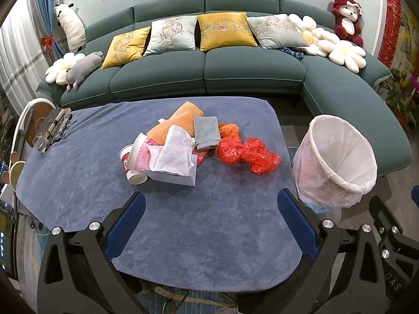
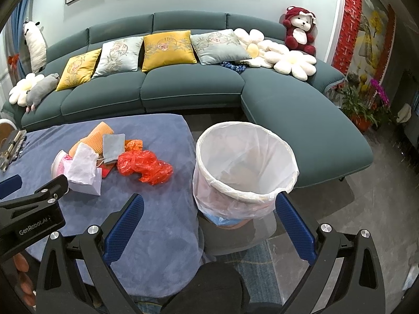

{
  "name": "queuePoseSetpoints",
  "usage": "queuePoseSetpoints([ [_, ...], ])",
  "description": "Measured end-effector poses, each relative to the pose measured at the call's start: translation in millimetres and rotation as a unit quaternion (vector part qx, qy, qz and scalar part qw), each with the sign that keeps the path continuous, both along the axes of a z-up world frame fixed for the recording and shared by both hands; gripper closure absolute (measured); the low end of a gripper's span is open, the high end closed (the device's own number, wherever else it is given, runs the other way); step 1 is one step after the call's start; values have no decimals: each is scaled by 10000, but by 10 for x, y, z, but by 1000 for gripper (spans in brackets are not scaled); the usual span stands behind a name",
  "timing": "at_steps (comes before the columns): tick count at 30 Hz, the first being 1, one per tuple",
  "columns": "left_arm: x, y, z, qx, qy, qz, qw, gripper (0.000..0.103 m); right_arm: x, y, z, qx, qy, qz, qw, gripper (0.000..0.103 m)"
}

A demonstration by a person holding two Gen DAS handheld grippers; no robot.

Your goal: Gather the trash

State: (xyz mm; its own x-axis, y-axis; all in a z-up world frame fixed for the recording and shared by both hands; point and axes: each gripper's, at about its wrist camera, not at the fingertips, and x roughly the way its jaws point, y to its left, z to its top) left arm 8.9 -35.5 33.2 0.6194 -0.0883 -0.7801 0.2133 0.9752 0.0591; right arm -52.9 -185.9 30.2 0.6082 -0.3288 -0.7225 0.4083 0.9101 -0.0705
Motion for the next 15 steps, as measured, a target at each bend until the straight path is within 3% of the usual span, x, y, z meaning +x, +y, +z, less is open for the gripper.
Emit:
queuePoseSetpoints([
  [15, 73, 0, -24, 50, 4, -3, 10000, 7, 114, 17, -72, 86, 61, -11, 9999, 7],
])
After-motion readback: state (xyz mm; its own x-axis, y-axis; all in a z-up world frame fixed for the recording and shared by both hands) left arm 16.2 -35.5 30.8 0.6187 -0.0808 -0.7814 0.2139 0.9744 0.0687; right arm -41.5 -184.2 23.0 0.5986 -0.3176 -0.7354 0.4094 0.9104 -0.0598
